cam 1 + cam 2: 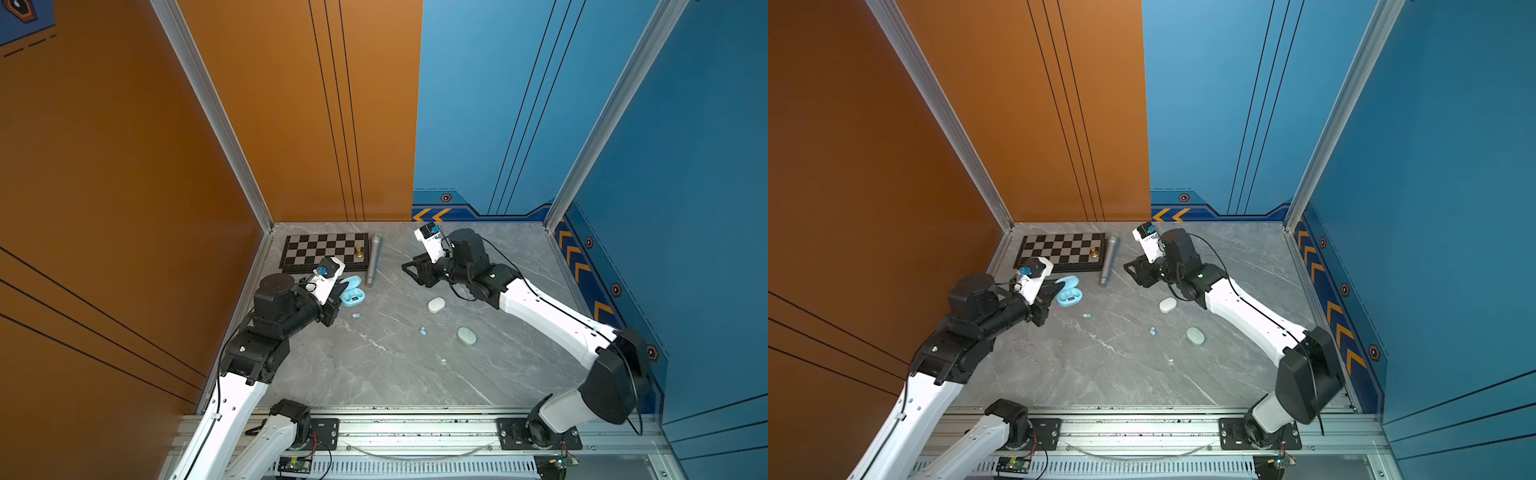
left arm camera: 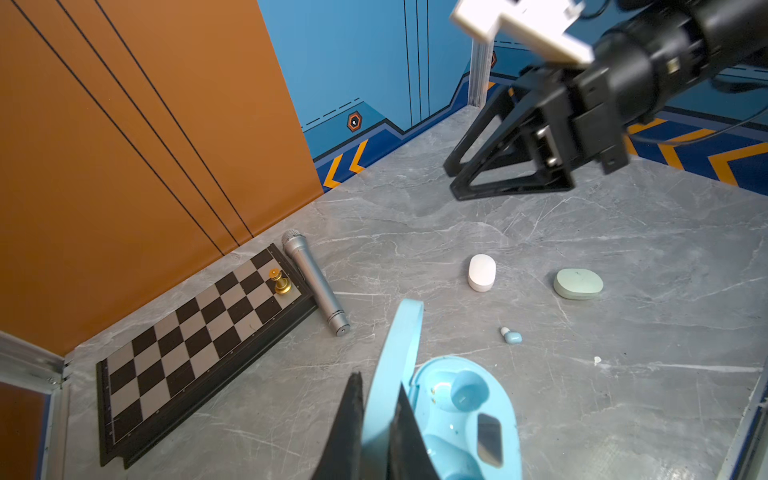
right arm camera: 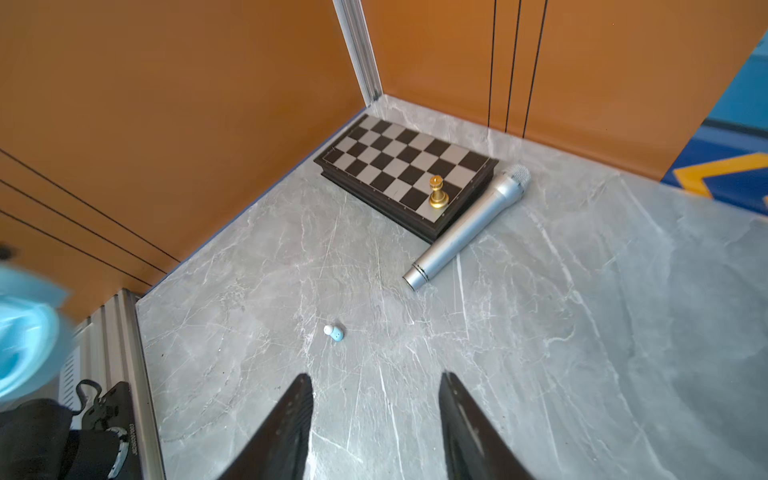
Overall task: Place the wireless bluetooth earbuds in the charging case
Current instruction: 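Hold the open blue case with left while right releases and moves away, then lower the right gripper over the pale blue earbud on the table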
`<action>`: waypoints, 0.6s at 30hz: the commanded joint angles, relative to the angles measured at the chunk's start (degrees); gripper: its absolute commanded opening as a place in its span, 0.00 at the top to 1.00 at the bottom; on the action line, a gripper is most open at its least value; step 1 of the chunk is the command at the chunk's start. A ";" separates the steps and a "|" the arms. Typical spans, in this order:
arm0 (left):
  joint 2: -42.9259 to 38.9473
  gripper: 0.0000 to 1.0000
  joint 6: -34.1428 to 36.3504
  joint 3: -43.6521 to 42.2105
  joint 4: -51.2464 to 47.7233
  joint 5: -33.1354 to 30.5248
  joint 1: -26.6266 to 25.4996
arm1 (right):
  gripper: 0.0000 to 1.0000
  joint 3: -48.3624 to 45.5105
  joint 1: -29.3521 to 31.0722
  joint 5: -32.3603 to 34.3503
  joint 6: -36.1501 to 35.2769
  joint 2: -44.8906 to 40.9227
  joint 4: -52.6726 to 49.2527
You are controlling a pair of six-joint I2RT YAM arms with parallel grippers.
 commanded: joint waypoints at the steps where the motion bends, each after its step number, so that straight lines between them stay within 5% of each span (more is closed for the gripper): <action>1: -4.44 1.00 -1.27 -1.17 -4.52 -4.08 0.57 | 0.49 8.84 4.94 4.71 1.96 9.14 -18.26; 9: -13.99 1.00 -3.67 -2.56 -7.49 -9.65 0.59 | 0.48 24.64 16.11 11.29 -10.01 29.71 -23.81; 18: -14.56 1.00 -4.74 -0.74 -9.83 -8.72 0.57 | 0.41 34.14 20.46 16.79 -14.63 41.77 -20.99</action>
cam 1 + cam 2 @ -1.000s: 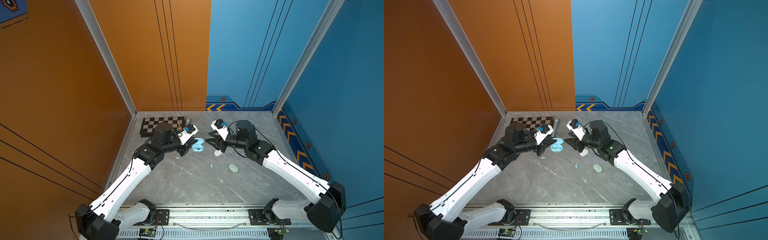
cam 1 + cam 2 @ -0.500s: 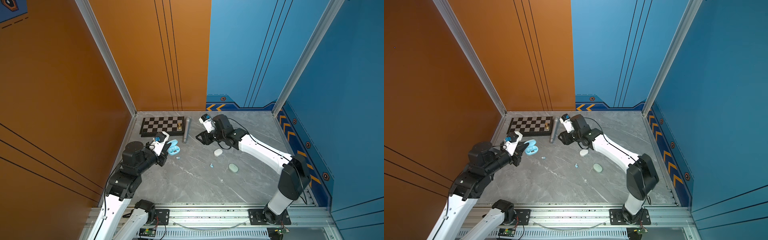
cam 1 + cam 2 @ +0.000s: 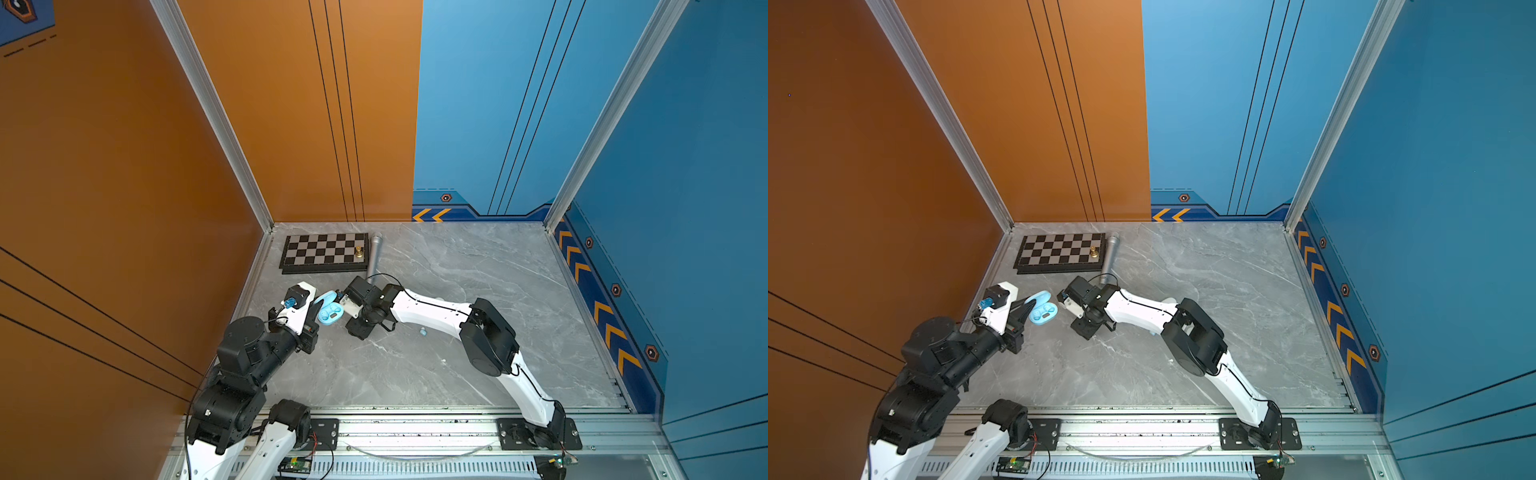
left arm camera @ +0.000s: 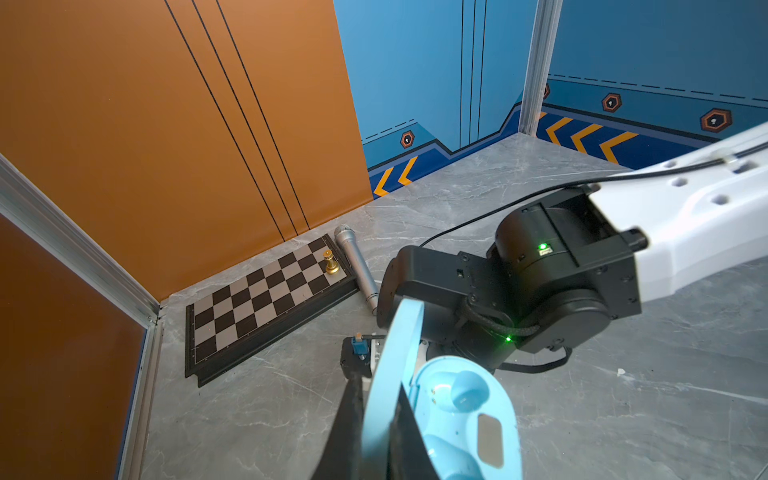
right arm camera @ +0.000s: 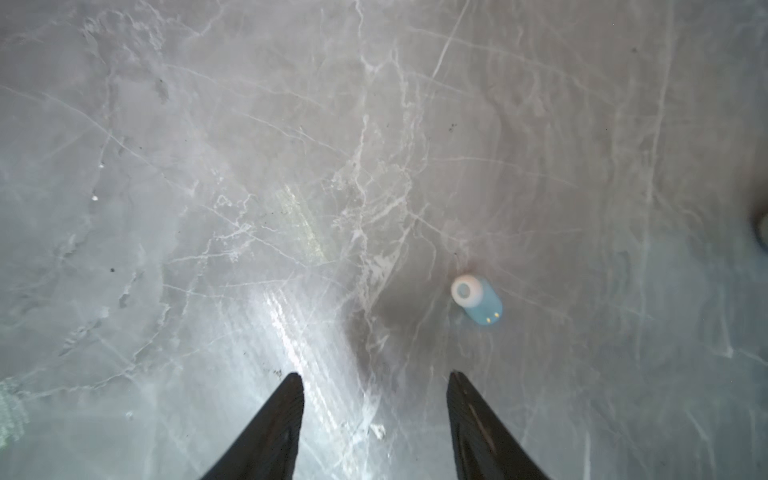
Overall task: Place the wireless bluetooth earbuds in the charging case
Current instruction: 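Lower the right gripper over the pale blue earbud on the table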
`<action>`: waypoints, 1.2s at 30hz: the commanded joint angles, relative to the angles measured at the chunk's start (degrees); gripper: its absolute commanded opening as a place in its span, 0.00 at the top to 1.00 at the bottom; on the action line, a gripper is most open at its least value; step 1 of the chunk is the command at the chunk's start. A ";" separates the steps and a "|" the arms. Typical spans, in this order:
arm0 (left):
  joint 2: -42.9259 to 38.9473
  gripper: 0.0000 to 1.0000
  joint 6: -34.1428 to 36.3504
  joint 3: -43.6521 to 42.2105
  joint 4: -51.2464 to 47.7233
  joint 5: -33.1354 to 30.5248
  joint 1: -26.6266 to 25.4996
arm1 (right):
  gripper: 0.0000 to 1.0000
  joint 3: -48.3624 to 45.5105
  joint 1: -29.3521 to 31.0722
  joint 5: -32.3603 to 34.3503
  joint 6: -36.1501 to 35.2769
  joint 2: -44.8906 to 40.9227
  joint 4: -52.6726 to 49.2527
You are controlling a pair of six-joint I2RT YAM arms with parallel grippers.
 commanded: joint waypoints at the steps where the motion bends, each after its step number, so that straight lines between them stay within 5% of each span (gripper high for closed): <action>1: 0.41 1.00 -1.10 1.33 -1.67 -0.32 0.30 | 0.41 2.72 0.24 6.75 -2.81 1.73 0.27; 12: 2.39 1.00 -0.48 2.64 -1.97 0.61 0.13 | 0.44 4.82 -0.36 8.79 2.20 4.48 2.45; 27: 2.48 1.00 -0.42 2.88 -1.98 0.46 -0.12 | 0.74 7.41 -0.50 7.79 4.41 8.04 0.87; 36: 2.63 1.00 -0.32 2.02 -0.94 0.55 -0.18 | 0.83 -0.74 -1.19 7.04 1.05 0.23 2.26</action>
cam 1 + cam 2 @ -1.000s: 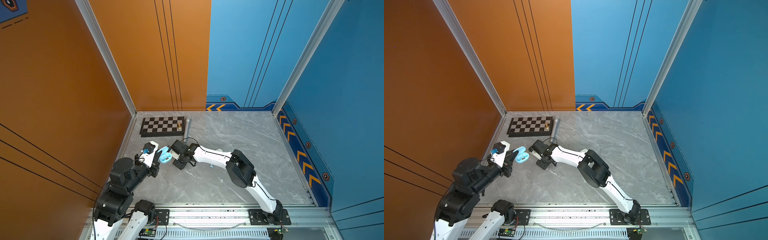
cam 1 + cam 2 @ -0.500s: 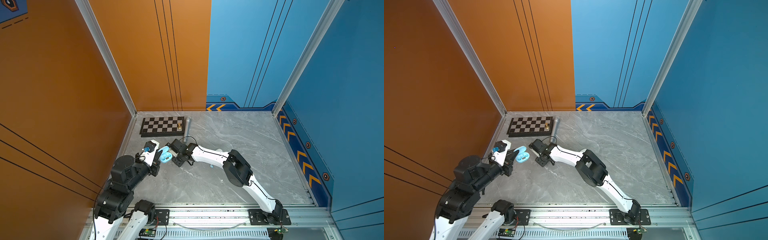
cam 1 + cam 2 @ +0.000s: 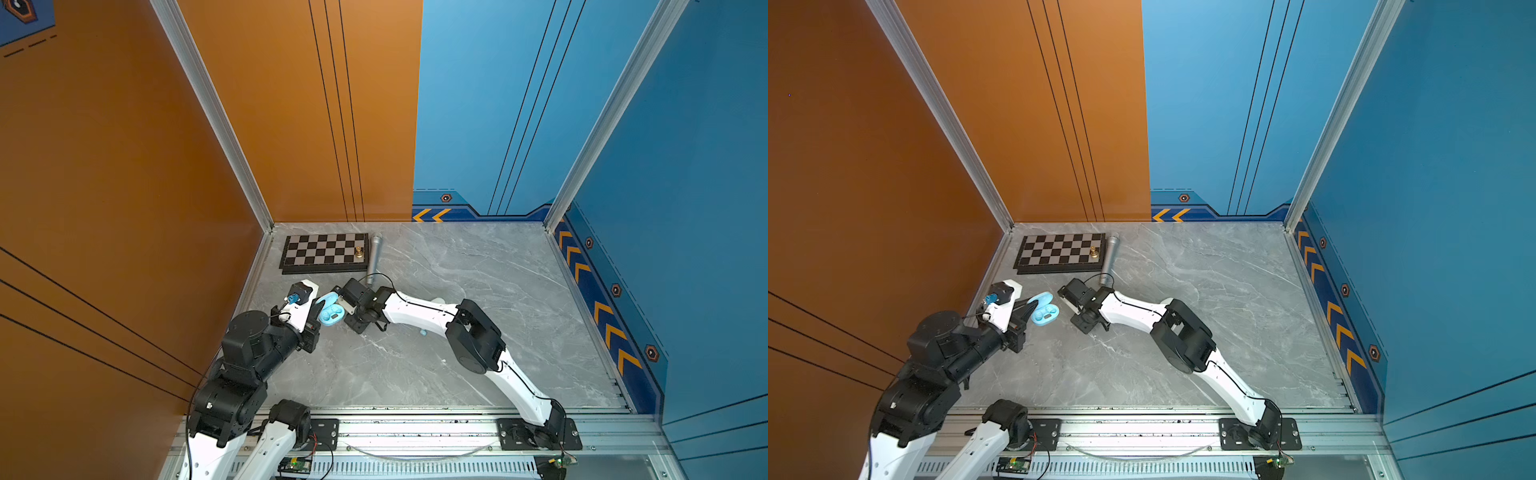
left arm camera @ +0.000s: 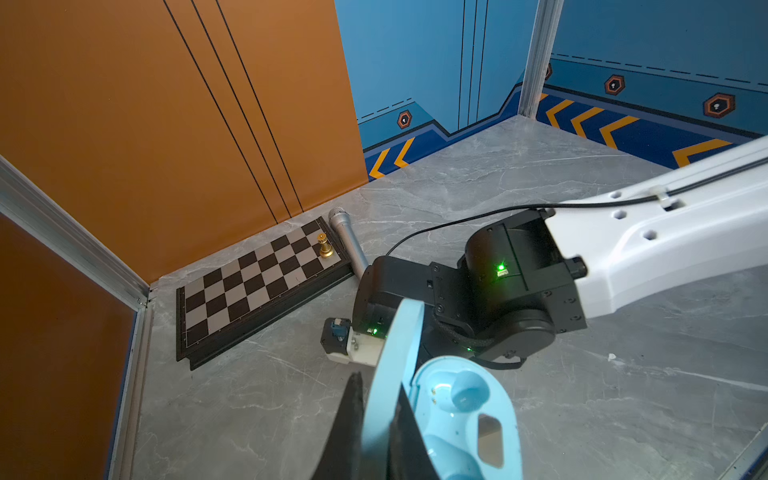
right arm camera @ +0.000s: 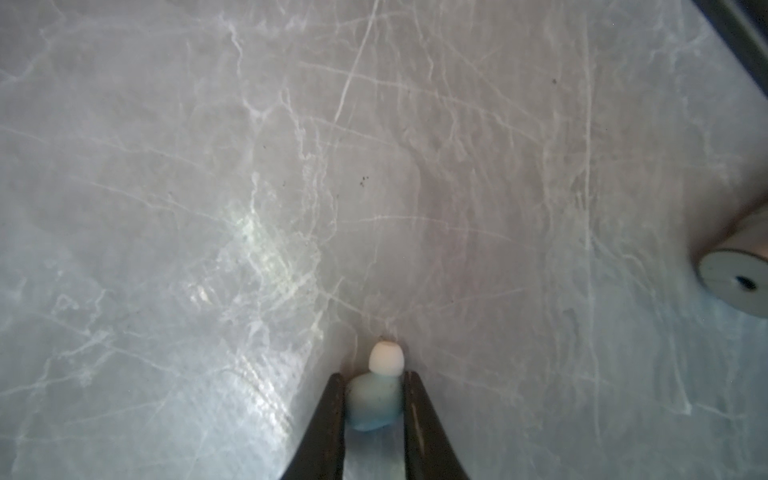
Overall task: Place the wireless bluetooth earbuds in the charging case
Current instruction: 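Lower the right gripper over the pale blue earbud on the table, then close the right gripper on the pale blue earbud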
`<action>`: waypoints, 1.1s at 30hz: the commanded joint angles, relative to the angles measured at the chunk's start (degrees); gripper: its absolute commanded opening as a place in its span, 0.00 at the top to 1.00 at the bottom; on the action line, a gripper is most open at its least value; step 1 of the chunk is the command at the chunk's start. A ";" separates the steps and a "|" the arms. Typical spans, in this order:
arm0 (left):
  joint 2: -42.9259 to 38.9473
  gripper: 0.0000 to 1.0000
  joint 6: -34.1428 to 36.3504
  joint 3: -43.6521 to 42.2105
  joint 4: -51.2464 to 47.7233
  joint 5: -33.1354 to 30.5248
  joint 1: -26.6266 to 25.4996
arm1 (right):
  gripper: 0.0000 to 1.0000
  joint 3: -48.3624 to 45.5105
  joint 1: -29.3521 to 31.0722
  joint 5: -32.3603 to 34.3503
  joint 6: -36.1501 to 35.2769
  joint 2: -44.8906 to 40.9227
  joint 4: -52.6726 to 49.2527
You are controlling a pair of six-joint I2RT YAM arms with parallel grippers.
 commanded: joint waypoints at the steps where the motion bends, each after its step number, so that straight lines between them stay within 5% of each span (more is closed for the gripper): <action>1: 0.27 1.00 0.09 0.51 1.22 0.84 -0.20 | 0.83 -5.70 -0.96 -0.95 -2.31 -6.34 -0.41; 14: 2.12 1.00 -1.95 -4.00 5.66 10.83 -0.66 | 0.82 -35.07 -2.86 -6.99 -7.72 -27.28 0.11; 22: 2.03 1.00 -2.10 -5.88 6.95 11.47 -1.21 | 0.81 -36.57 -3.57 -5.80 -8.33 -26.45 -0.76; 33: 0.11 1.00 -2.33 -7.43 6.95 10.68 -1.38 | 0.64 -34.86 -3.32 -4.39 -4.30 -25.93 -1.47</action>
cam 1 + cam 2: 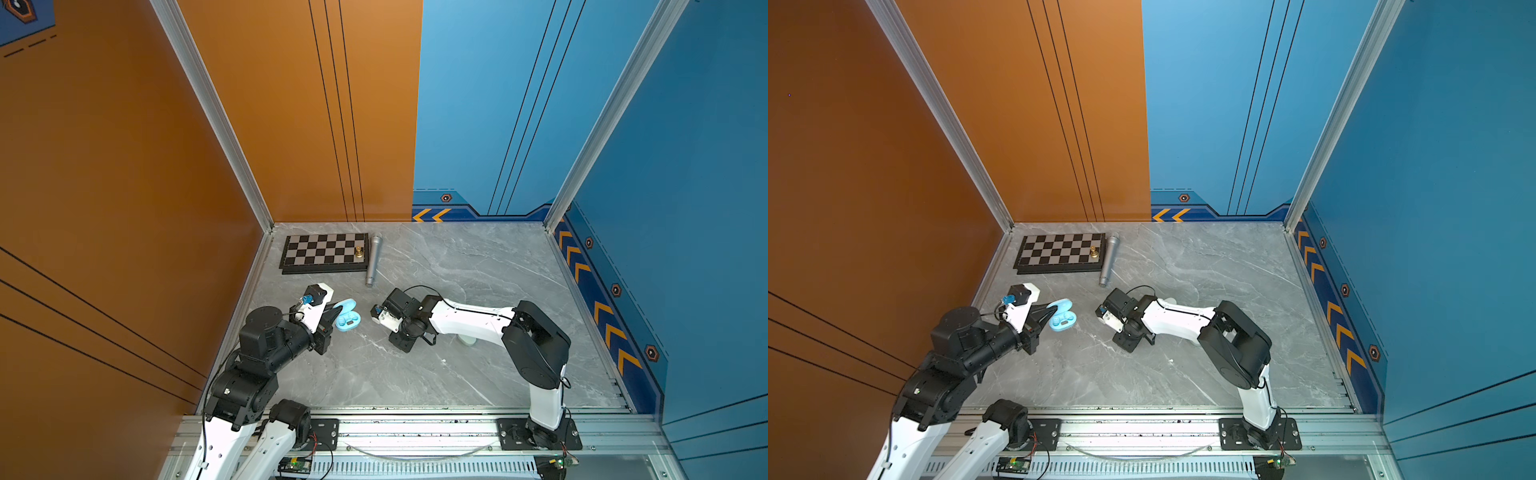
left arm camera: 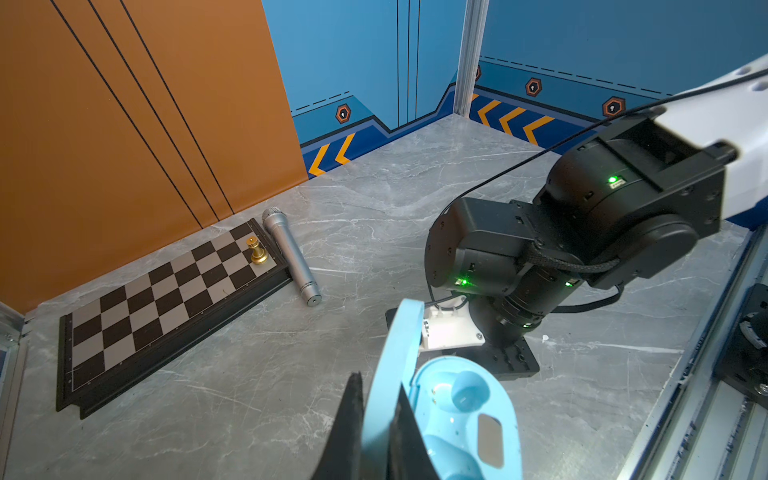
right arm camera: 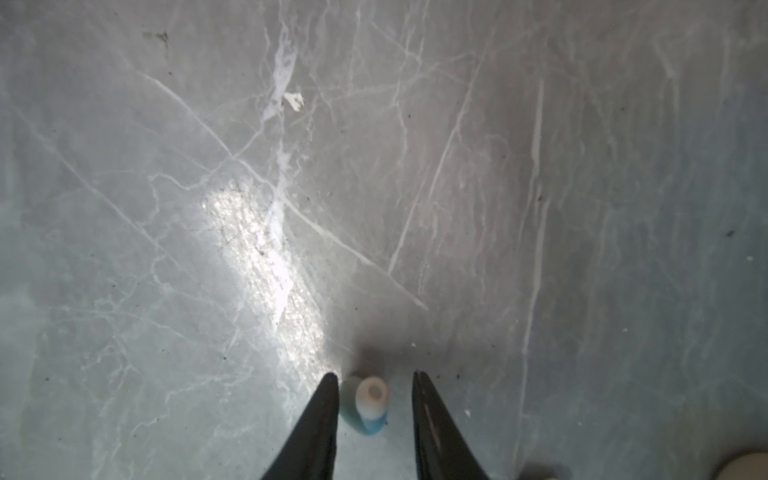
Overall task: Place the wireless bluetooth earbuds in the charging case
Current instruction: 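Close the right gripper on the pale blue earbud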
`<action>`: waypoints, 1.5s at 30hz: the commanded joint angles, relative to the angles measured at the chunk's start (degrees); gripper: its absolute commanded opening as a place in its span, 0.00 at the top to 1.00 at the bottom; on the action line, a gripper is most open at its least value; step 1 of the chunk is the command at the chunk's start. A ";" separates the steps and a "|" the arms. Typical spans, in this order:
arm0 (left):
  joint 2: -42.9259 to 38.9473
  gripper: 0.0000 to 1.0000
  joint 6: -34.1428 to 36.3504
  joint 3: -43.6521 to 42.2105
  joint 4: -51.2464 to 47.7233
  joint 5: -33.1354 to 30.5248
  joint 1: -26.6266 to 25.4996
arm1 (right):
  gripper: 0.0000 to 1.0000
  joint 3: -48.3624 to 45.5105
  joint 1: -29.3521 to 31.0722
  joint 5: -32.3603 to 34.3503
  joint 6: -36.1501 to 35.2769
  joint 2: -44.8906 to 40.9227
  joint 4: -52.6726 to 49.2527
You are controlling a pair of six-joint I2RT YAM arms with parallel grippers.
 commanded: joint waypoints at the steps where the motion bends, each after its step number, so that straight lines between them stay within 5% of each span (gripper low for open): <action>1: -0.84 1.00 -0.56 -0.88 1.19 0.66 -0.48 | 0.61 1.70 0.10 1.58 2.85 -0.08 -1.76; 6: -1.33 1.00 0.32 -1.08 1.32 0.23 -0.46 | 0.57 4.69 -0.40 0.39 10.99 -2.28 -4.45; 13: -2.22 1.00 1.38 -1.71 1.82 -0.41 -0.48 | 0.56 11.10 -1.73 -5.50 33.75 -3.70 -16.98; 23: -4.64 1.00 0.26 -3.88 2.28 0.22 -0.60 | 0.61 11.30 -1.28 -10.50 22.85 -0.08 -21.60; 45: -1.40 1.00 0.10 -2.74 2.38 1.02 -1.32 | 0.67 13.07 -2.45 -10.83 26.68 10.64 -22.11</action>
